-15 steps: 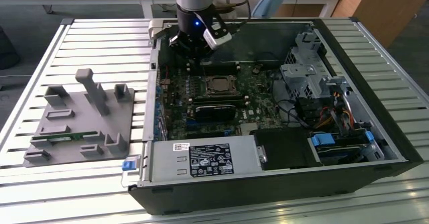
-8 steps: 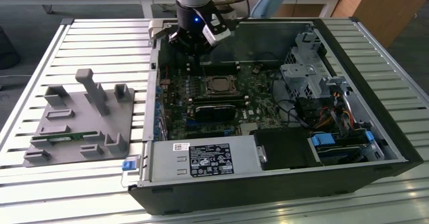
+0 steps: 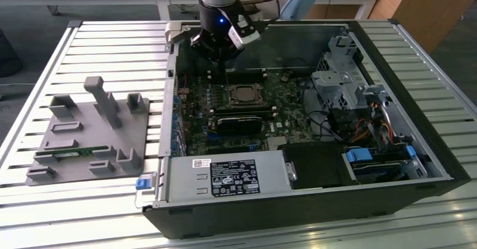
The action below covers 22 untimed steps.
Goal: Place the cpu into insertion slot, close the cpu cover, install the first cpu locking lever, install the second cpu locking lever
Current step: 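Install the first cpu locking lever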
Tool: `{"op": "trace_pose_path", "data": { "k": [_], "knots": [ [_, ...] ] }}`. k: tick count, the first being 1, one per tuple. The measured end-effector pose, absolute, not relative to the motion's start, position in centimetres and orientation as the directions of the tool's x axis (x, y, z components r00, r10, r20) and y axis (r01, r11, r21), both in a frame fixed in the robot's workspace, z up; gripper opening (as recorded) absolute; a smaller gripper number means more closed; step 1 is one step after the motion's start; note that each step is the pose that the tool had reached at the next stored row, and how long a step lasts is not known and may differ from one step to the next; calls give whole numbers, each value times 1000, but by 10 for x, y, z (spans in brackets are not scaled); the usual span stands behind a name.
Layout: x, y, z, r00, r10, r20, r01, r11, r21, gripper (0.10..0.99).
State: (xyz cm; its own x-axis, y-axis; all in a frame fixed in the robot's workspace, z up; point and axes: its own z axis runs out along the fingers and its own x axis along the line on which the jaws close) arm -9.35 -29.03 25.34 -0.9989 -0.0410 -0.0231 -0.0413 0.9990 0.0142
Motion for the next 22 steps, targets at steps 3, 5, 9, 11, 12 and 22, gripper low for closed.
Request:
{"op": "trace_pose_path", "data": {
  "k": [3,5,9,11,12,22],
  "knots": [
    [-87,-290,253,-999,-41,-23,-41,999,14,106],
    [-82,-290,253,-999,-41,-22,-41,999,14,106],
    [-71,-289,253,-999,-41,-21,-41,999,14,106],
    [-65,-289,253,-999,-41,-20,-41,999,14,106],
    [-63,-289,253,-999,-41,-19,-41,999,14,106],
    [-60,-289,250,-999,-37,-20,-38,998,49,106]
  ]
}}
